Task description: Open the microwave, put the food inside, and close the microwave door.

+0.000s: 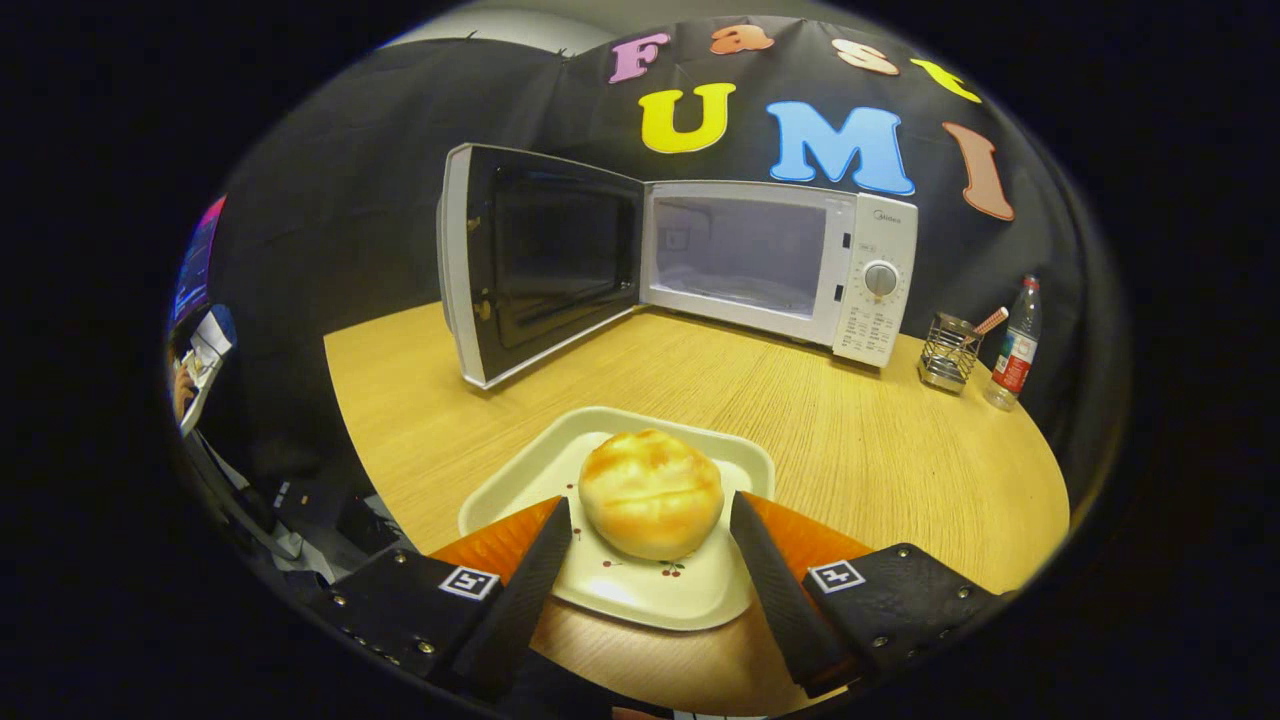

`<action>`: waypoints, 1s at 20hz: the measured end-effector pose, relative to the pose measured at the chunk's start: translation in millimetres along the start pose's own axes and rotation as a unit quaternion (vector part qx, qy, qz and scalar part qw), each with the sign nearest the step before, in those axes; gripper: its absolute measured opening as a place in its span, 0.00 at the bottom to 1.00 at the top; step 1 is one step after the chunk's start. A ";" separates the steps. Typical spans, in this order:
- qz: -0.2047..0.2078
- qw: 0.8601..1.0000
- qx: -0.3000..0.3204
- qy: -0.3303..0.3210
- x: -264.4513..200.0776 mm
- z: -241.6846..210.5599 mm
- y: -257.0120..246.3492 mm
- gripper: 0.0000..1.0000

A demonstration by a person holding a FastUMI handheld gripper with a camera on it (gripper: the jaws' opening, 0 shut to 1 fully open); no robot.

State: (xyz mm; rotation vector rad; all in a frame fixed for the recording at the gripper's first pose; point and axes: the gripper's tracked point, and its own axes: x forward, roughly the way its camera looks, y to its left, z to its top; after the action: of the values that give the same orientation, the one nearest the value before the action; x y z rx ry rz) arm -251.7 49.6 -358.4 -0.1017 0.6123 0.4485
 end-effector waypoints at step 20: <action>-0.011 0.993 0.029 -0.118 24.1 138.7 -24.1 0.59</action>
State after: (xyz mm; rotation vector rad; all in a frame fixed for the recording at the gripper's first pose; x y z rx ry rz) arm -149.9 67.8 -259.9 0.0005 0.3917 0.4137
